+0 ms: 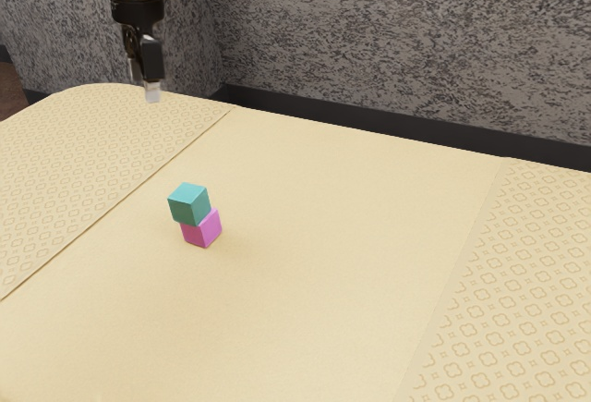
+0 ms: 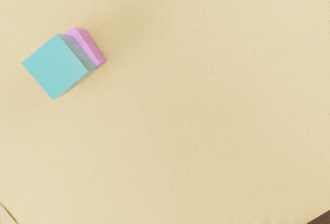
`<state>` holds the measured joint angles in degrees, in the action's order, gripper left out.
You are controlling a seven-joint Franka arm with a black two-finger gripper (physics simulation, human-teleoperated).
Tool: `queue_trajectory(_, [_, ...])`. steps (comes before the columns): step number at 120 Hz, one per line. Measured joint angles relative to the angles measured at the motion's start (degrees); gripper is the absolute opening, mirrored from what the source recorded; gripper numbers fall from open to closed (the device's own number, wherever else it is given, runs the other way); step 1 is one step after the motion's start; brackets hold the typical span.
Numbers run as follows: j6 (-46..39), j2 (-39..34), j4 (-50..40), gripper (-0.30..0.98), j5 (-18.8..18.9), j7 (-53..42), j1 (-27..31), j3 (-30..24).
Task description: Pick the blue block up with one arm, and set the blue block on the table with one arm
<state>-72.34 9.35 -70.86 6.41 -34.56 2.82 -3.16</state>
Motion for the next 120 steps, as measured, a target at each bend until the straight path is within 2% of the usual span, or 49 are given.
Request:
queue_trajectory(31, [0.2,-0.1,0.3,0.68,-0.6,-3.3,0.2,0.1])
queue_trajectory(39, [0.4,-6.3,3.9,0.68,-0.6,-2.4,0.0,-1.1])
queue_trajectory(48, [1.5,-10.9,3.2,0.68,-0.6,3.4,0.7,-5.1])
queue_trajectory(56, [2.1,-13.8,-2.6,0.68,-0.5,10.0,-0.8,-6.8])
queue_trajectory(65, [0.4,-22.6,-18.1,0.68,-1.3,17.8,-0.6,-7.3])
queue_trajectory(71, [-1.5,-25.6,-26.4,0.68,-3.0,22.6,0.5,-7.7])
queue_trajectory(80, [-4.7,-27.6,-34.7,0.69,-5.8,29.1,3.6,-8.5])
queue_trajectory(99, [-12.5,-37.5,-49.2,0.68,-9.5,36.8,12.0,-10.4])
queue_trajectory(108, [-19.6,-36.2,-56.5,0.68,-10.0,39.3,13.9,-10.9])
queue_trajectory(120, [-27.0,-31.1,-58.6,0.68,-8.6,42.0,17.2,-10.9])
